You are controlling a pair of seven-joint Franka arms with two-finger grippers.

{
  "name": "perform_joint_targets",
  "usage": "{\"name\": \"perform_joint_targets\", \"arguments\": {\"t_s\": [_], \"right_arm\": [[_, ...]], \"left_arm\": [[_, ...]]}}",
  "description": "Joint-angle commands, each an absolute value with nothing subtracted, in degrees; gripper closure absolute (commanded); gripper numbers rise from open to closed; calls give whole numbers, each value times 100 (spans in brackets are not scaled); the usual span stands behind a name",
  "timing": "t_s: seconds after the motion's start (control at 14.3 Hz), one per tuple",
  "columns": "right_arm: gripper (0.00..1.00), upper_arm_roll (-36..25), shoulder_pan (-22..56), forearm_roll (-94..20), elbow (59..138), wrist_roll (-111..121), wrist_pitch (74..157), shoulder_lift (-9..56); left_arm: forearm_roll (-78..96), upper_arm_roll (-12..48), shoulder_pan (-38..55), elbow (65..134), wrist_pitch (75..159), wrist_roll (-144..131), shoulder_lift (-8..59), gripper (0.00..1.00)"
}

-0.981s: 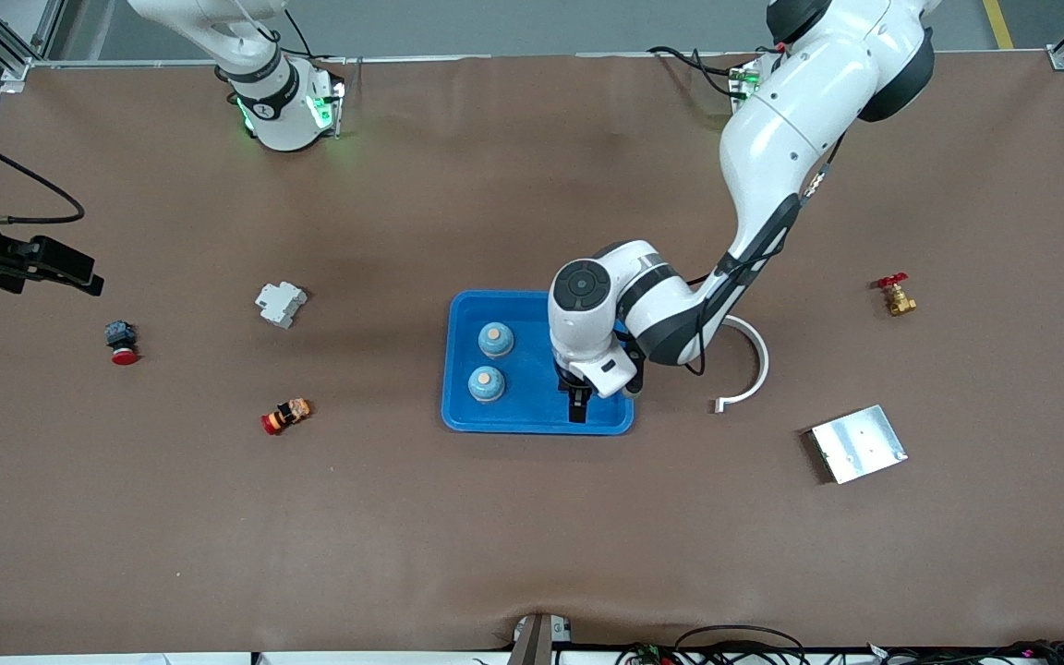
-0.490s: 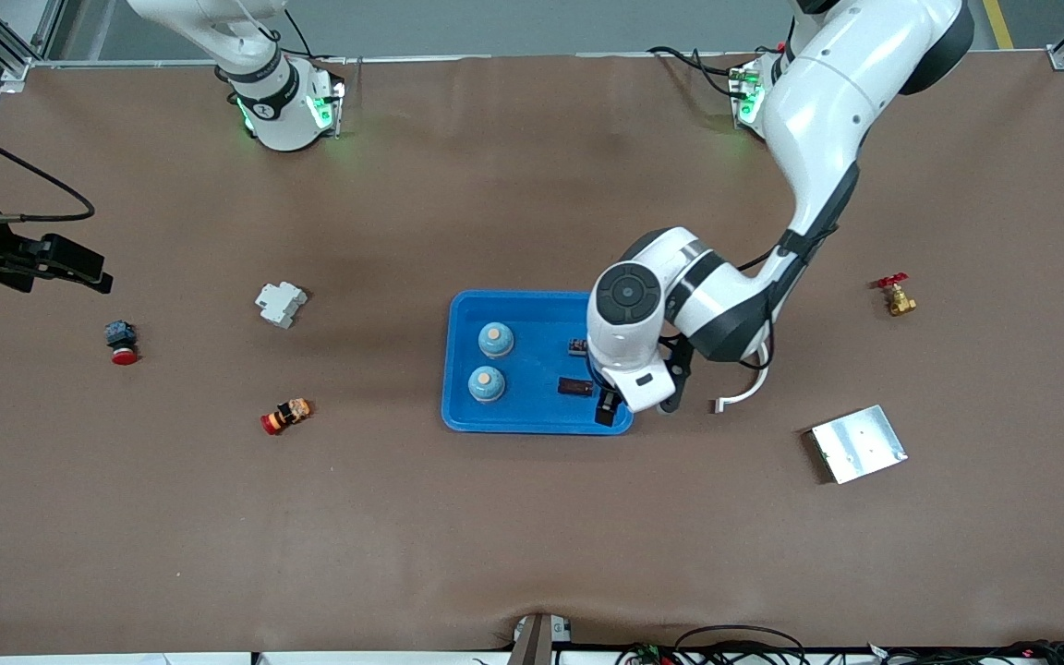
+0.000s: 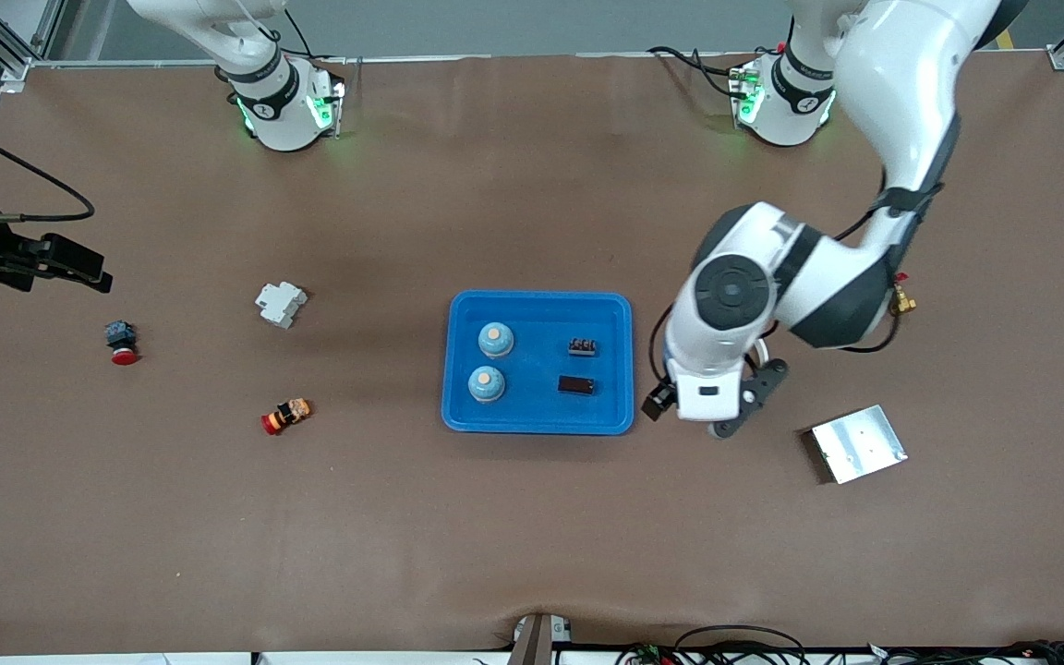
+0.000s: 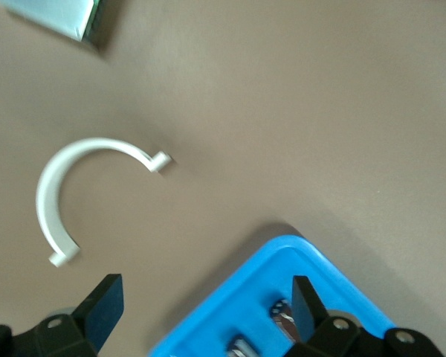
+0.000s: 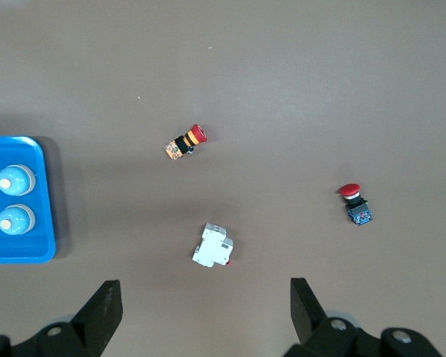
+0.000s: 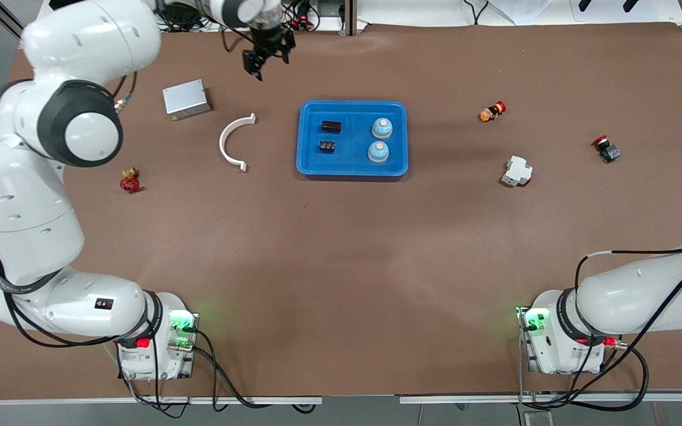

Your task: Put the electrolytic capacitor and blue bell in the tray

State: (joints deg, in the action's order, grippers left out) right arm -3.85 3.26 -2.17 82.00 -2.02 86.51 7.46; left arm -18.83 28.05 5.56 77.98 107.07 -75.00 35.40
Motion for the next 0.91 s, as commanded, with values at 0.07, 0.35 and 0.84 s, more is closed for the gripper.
{"name": "perform_joint_targets", "arguments": {"t_s": [0.07, 0.35, 0.84], "right_arm": [[0, -413, 325, -193, 8121, -316, 8587, 730], [0, -404, 334, -176, 8121, -237, 8552, 721], [0, -404, 325, -202, 8130, -237, 8569, 730]], "left_arm": [[-1547, 2883, 27, 7963, 10293, -5640, 2867, 0], [-1539, 2874, -525, 7928, 10116, -3045, 2488, 0], [-1389, 2883, -1326, 8033, 10011, -2059, 2048, 0]]}}
